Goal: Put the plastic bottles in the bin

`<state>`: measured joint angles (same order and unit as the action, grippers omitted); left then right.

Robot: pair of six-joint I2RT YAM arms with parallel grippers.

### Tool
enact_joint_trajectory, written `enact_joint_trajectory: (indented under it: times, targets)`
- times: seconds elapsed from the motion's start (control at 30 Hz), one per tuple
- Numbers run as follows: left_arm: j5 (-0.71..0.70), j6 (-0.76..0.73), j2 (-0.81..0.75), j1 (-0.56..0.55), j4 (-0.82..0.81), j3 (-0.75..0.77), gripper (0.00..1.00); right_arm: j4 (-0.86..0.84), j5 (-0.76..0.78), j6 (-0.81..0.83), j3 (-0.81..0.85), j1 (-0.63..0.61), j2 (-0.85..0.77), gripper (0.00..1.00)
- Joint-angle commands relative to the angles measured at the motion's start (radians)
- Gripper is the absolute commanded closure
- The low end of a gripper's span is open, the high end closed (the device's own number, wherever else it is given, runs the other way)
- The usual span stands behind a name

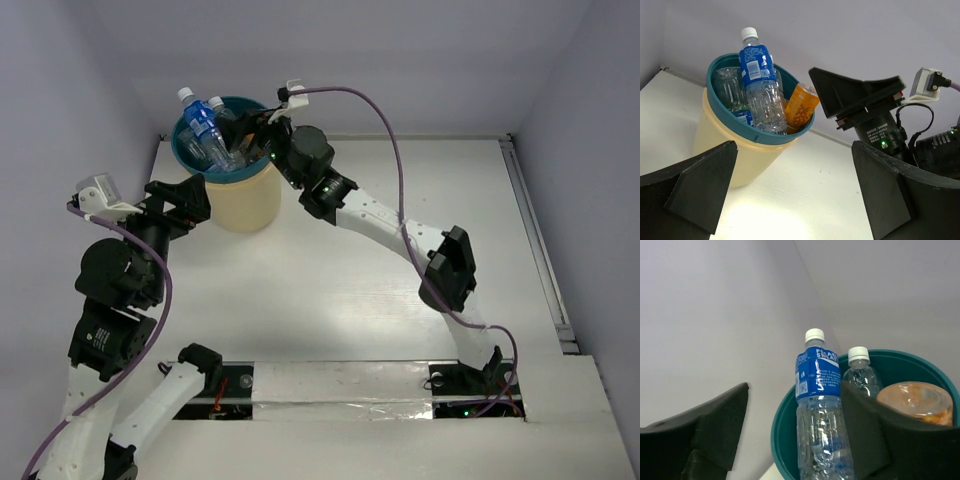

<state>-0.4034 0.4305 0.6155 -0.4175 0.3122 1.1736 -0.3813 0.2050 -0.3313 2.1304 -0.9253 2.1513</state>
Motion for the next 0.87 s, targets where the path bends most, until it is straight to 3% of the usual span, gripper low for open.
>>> enact_joint_trajectory:
  times: [0.0, 0.07, 0.1, 0.13, 0.27, 0.4, 0.47, 0.5, 0.57, 0.63, 0.7, 0.83]
  targets:
    - [0.009, 0.017, -0.003, 0.002, -0.027, 0.001, 0.02, -0.071, -0.051, -0.029, -0.062, -0.014, -0.089, 0.37]
    - [0.031, 0.022, -0.002, 0.002, -0.031, -0.002, 0.03, -0.079, -0.091, -0.04, -0.11, -0.014, -0.151, 0.65]
    - [0.038, 0.027, -0.003, 0.002, -0.035, -0.005, 0.04, -0.083, -0.105, -0.043, -0.188, -0.014, -0.238, 0.94]
    - [0.046, 0.028, -0.008, 0.002, -0.047, -0.011, 0.04, -0.1, -0.117, -0.044, -0.24, -0.014, -0.289, 1.0]
    - [0.113, 0.034, -0.045, 0.002, -0.088, -0.07, 0.01, -0.156, -0.089, -0.002, -0.609, -0.014, -0.617, 1.0]
    - [0.159, 0.044, -0.043, 0.002, -0.076, -0.103, 0.01, -0.104, 0.036, 0.032, -0.984, -0.014, -0.989, 0.87]
    - [0.196, 0.048, -0.036, 0.002, -0.07, -0.123, 0.01, -0.026, 0.123, 0.023, -1.169, -0.014, -1.213, 0.57]
    - [0.207, 0.051, -0.037, 0.002, -0.084, -0.15, 0.01, 0.043, 0.181, 0.003, -1.269, -0.014, -1.284, 0.28]
    - [0.244, 0.062, -0.043, 0.002, -0.1, -0.179, 0.01, 0.134, 0.262, -0.021, -1.346, -0.014, -1.486, 0.09]
    - [0.259, 0.083, -0.048, 0.002, -0.125, -0.21, 0.01, 0.276, 0.37, -0.073, -1.404, -0.014, -1.608, 0.01]
    - [0.278, 0.1, -0.049, 0.002, -0.143, -0.25, 0.01, 0.341, 0.399, -0.097, -1.469, -0.014, -1.749, 0.01]
    - [0.296, 0.128, -0.022, 0.002, -0.173, -0.272, 0.01, 0.452, 0.438, -0.159, -1.518, -0.014, -1.86, 0.01]
